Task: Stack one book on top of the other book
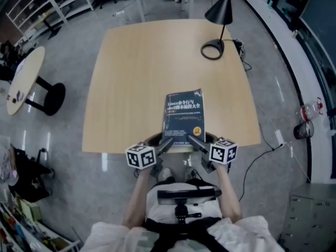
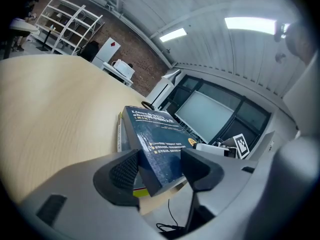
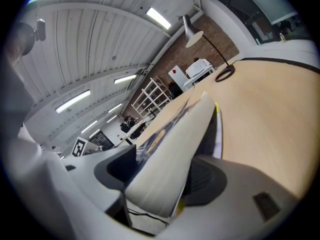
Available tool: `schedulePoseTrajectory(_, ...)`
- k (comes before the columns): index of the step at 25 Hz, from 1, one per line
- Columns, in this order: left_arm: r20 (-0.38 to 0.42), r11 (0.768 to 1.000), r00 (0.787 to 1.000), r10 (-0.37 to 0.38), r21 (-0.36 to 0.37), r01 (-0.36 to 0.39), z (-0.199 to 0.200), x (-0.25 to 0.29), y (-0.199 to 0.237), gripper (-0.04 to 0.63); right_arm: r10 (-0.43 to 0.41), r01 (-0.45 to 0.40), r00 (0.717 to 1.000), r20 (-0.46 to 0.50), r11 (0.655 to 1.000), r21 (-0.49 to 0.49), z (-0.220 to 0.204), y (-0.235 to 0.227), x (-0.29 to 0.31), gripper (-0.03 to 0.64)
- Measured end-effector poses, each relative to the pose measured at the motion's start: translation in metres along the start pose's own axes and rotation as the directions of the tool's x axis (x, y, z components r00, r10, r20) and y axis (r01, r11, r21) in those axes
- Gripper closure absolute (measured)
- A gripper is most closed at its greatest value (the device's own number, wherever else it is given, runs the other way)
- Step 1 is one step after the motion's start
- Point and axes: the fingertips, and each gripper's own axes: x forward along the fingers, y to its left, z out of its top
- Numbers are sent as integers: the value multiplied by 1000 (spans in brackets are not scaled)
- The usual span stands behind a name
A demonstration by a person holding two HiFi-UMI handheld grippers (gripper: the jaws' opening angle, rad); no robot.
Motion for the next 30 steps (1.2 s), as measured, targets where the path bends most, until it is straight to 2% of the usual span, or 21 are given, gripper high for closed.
schedulePoseTrajectory(4, -31, 1000, 1000, 0, 3, 1, -6, 7, 7, 324, -28, 28, 999, -46, 1000, -2, -9, -10, 5, 313)
schedulePoseTrajectory(7, -88, 999, 996, 20, 37, -17, -15, 12, 15, 324, -52, 52, 994, -98, 999, -1, -21, -18, 10, 314)
schedulePoseTrajectory(10, -126, 998, 991, 47, 57, -41, -22, 17, 22, 324, -105, 100, 987, -120, 994, -44, -28, -22, 12, 316)
schedulePoseTrajectory(14, -102, 998, 994, 39, 49, -34, -22, 18, 23, 330, -126, 122, 987, -99, 991, -48, -29, -24, 13, 308)
schedulePoseTrajectory(30, -101, 992, 992, 77, 112, -65, -22, 17, 25, 330, -169, 164, 981, -100, 985, -50, -30, -27, 13, 293)
